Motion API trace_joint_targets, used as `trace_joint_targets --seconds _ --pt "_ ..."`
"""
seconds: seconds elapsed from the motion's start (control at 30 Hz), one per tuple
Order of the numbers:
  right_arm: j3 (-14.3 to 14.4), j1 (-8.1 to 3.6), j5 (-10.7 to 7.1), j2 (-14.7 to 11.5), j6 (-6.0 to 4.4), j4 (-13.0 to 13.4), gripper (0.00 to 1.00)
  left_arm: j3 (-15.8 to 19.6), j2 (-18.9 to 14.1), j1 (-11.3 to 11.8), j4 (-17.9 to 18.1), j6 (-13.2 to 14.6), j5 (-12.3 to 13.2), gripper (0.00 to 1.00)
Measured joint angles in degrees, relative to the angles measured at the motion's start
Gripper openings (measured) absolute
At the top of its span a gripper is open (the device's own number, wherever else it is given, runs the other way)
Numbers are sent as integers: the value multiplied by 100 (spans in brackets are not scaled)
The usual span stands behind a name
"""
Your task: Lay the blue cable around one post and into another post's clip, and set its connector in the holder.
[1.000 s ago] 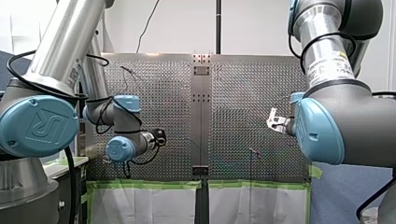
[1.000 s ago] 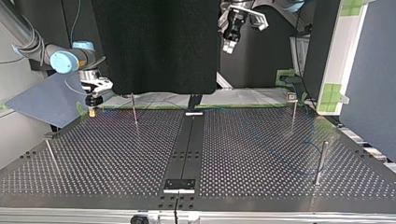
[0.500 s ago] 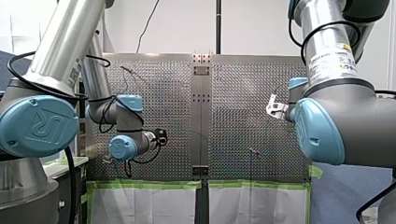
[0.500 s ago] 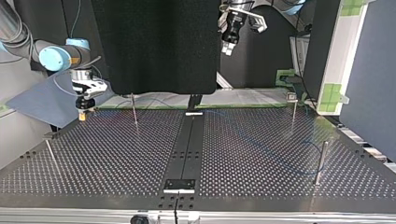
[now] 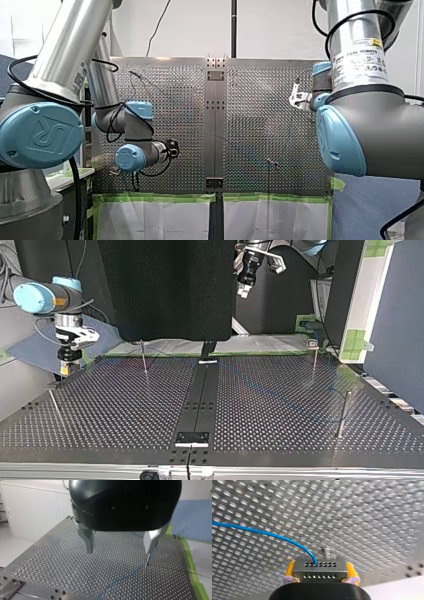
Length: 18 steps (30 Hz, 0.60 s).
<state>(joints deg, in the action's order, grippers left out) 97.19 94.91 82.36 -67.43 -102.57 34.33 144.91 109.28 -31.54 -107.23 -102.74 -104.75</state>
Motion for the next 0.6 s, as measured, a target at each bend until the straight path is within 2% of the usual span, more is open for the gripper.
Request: trace_joint_targets --seconds 0.1,0.2,0.4,0.6 --pt "-1 -48 31 -146 173 -22 0 0 0 2 -36 0 -9 99" --pt "-3 -112 32 -202 272 -20 0 -1 0 10 -68 0 -13 99" --pt "-25 -248 -58 -199 342 9 0 -1 0 28 -119 0 -14 99" --pt "-101 -381 -373 -109 356 -20 0 -4 0 32 -159 -1 -21 99"
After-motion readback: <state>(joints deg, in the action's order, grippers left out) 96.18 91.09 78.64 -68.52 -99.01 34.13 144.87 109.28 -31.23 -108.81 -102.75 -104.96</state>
